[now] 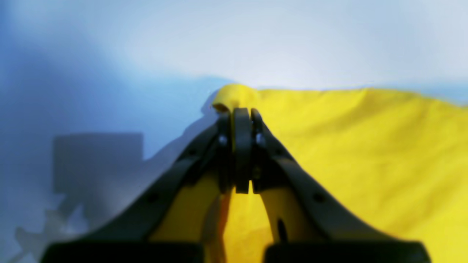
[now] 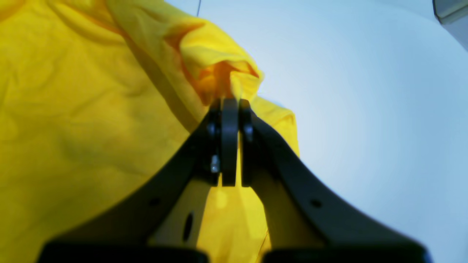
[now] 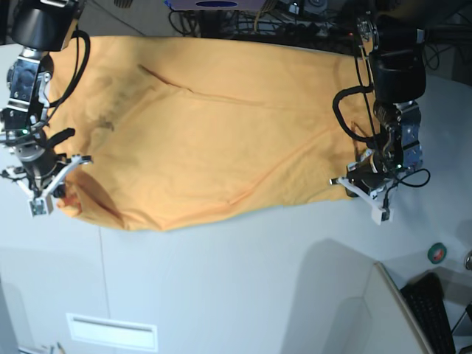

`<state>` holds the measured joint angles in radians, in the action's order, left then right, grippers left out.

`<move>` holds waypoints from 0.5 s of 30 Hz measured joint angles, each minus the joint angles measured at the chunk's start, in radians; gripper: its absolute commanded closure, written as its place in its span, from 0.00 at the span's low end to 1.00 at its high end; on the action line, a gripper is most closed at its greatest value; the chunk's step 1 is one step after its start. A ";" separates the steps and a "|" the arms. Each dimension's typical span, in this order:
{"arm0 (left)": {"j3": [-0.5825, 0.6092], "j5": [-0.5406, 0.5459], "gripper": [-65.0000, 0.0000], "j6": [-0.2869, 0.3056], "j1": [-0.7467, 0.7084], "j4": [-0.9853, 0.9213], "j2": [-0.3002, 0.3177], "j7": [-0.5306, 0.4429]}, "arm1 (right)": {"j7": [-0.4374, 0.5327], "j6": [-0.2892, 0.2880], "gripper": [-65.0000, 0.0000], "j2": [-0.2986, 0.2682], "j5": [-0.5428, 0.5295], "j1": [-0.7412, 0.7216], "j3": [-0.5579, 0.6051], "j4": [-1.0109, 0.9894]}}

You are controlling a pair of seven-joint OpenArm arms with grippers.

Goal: Layout the t-shirt on the table in an organized manner, then fold the t-shirt properly
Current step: 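Carry the held hem over the shirt toward the collar edge with both grippers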

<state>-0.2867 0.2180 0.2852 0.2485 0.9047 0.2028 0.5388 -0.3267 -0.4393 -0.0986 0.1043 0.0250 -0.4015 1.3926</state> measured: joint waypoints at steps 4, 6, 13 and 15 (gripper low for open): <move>0.000 -0.003 1.00 0.000 0.040 0.003 0.000 0.000 | -0.006 -0.003 1.00 -0.010 0.000 -0.051 0.000 -0.020; 0.039 -0.005 1.00 -0.008 0.059 0.004 0.007 0.001 | 0.001 -0.005 1.00 -0.024 -0.003 -0.083 0.000 -0.042; 0.171 0.002 1.00 0.004 0.127 0.003 0.027 -0.004 | -0.001 -0.002 1.00 -0.027 0.001 -0.150 0.000 -0.104; 0.171 0.000 1.00 0.003 0.136 0.003 0.028 -0.001 | -0.003 -0.003 1.00 -0.029 0.001 -0.161 0.000 -0.105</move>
<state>-0.1162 0.2180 0.2878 0.3843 0.9073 0.2310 0.5381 -0.3298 -0.4423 -0.1272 0.1051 -0.1356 -0.4015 1.2881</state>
